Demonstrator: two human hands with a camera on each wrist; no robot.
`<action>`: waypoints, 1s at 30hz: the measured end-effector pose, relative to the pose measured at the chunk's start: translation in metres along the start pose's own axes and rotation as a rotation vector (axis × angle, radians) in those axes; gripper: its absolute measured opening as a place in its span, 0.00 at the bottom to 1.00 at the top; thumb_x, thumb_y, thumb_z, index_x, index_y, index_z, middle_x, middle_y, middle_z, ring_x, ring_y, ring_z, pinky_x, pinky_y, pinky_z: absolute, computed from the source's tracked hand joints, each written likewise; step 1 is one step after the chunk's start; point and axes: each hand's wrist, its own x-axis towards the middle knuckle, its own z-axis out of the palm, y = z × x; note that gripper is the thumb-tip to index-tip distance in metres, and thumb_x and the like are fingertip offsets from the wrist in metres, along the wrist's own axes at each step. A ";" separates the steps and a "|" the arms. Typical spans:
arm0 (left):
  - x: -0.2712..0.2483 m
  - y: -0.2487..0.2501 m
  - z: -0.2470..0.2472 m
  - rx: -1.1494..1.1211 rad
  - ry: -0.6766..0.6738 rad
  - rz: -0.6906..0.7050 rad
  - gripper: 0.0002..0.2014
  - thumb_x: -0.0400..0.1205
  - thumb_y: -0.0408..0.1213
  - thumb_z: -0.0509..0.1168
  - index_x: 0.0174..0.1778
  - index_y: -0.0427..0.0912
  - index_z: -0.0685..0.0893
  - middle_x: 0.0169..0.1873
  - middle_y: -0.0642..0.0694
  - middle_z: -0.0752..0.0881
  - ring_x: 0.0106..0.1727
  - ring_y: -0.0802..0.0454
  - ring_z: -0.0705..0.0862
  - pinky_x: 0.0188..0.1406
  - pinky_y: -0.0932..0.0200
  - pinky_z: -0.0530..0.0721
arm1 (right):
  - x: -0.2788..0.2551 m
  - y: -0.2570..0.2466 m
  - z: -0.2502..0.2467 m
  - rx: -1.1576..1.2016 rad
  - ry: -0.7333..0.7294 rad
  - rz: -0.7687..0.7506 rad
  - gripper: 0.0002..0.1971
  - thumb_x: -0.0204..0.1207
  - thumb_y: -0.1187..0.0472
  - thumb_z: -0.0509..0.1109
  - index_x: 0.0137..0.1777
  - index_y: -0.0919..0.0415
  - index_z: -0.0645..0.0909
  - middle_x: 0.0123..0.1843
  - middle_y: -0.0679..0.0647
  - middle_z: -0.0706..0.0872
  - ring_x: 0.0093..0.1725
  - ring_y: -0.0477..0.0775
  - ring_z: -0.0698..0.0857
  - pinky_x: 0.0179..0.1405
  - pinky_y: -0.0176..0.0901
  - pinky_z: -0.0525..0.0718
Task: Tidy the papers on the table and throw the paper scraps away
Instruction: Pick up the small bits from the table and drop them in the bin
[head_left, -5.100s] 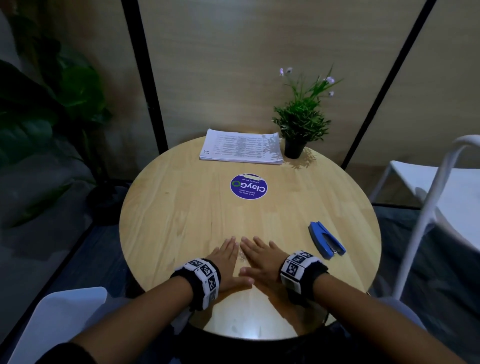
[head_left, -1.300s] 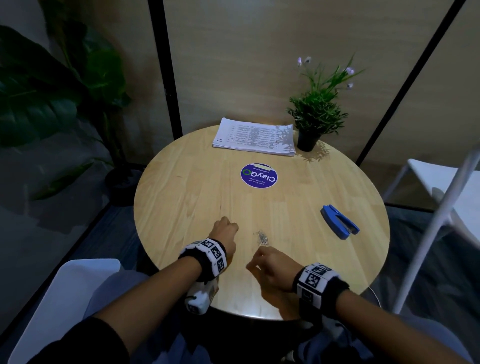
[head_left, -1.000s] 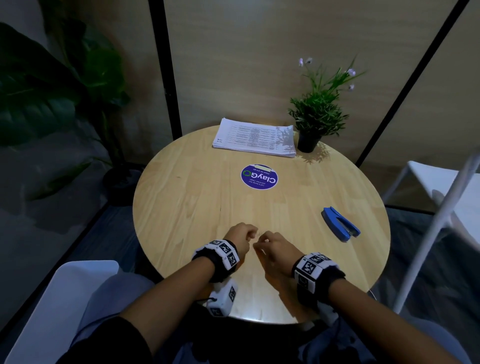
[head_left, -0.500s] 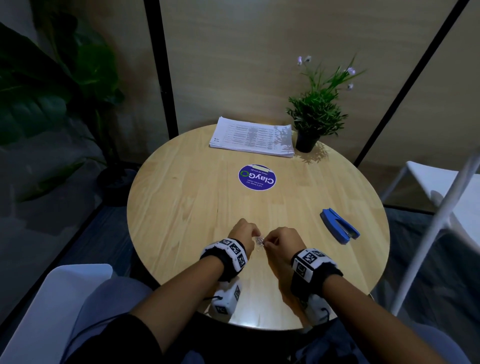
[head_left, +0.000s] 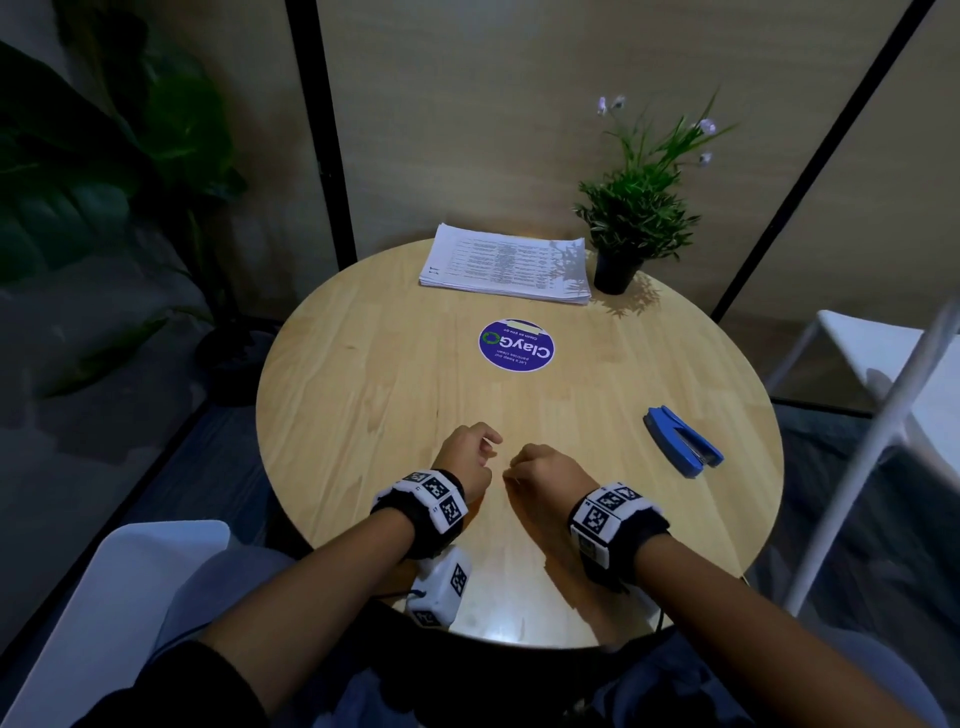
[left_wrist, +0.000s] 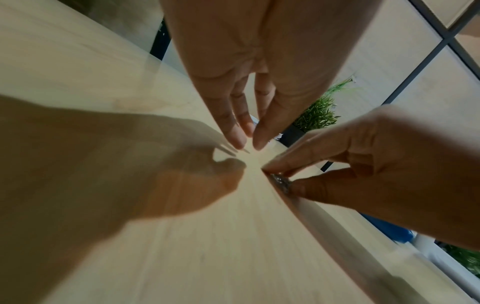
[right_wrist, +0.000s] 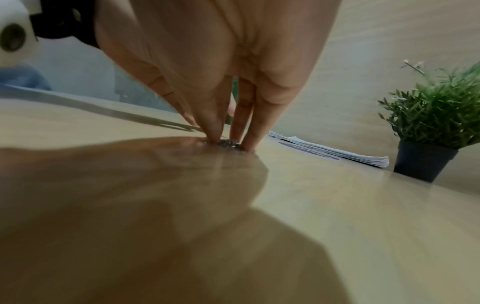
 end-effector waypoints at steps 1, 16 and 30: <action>-0.001 0.000 0.000 0.008 -0.005 0.002 0.21 0.75 0.18 0.61 0.62 0.40 0.80 0.58 0.39 0.80 0.59 0.46 0.83 0.51 0.65 0.77 | 0.000 -0.001 -0.001 0.001 0.001 0.001 0.16 0.81 0.61 0.62 0.67 0.60 0.81 0.65 0.60 0.81 0.64 0.61 0.79 0.63 0.43 0.76; -0.005 0.007 0.001 0.300 -0.112 0.004 0.18 0.76 0.28 0.70 0.63 0.40 0.82 0.62 0.42 0.83 0.62 0.47 0.82 0.61 0.59 0.80 | -0.002 0.011 -0.031 0.432 0.108 0.382 0.02 0.66 0.64 0.79 0.37 0.61 0.90 0.39 0.53 0.90 0.41 0.48 0.85 0.44 0.35 0.81; 0.007 0.035 0.039 0.193 -0.105 0.032 0.14 0.77 0.27 0.70 0.59 0.38 0.86 0.56 0.41 0.88 0.57 0.45 0.86 0.54 0.62 0.79 | -0.025 0.046 -0.035 0.587 0.207 0.449 0.03 0.70 0.70 0.75 0.40 0.63 0.90 0.41 0.57 0.91 0.44 0.54 0.89 0.50 0.40 0.86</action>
